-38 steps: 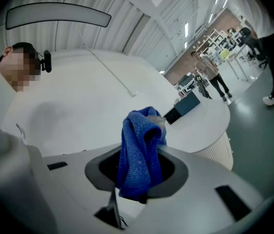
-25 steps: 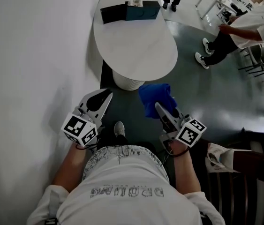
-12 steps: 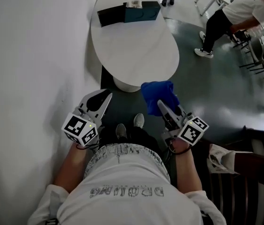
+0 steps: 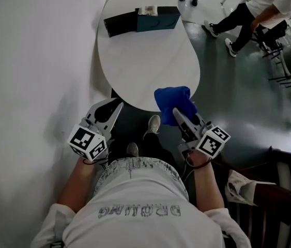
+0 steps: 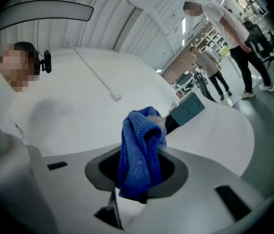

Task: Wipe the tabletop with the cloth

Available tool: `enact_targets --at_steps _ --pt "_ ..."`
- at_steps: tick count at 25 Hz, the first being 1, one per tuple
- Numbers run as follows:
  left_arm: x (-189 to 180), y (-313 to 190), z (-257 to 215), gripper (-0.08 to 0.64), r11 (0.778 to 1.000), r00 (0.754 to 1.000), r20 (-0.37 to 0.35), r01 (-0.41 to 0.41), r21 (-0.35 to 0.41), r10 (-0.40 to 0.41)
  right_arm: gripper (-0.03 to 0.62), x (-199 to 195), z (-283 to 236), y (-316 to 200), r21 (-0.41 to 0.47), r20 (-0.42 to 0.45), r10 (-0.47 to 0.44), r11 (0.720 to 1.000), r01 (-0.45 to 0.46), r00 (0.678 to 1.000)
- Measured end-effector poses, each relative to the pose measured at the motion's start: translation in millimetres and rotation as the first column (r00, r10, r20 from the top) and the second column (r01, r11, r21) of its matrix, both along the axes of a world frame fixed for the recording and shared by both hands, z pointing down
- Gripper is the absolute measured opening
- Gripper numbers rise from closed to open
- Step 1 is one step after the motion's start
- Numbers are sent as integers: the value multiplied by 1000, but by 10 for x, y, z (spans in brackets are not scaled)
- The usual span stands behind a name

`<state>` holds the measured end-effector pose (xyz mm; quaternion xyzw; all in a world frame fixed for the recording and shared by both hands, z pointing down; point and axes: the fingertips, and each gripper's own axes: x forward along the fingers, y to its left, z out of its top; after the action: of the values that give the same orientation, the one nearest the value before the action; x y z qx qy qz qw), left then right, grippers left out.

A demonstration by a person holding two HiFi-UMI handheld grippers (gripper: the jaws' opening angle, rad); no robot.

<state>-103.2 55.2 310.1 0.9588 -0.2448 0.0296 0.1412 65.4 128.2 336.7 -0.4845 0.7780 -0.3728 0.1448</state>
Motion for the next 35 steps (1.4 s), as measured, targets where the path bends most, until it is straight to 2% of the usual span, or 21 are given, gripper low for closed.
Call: enact_targets --at_steps 7,17,26,35 --pt "439 -609 90 54 1000 999 13 30 -8 -30 110 432 126 -653 -18 15 -41 999 41 999" --pt "927 -1121 46 54 996 995 43 89 -5 -89 110 984 109 -1297 -19 28 -104 994 105 994" --pt "1033 -1441 166 54 991 990 57 130 -24 -129 109 1128 246 -1675 -42 36 -140 989 142 989" --pt "958 -1771 412 54 989 990 64 129 -65 -125 109 1098 433 -2034 -78 15 -132 988 133 991"
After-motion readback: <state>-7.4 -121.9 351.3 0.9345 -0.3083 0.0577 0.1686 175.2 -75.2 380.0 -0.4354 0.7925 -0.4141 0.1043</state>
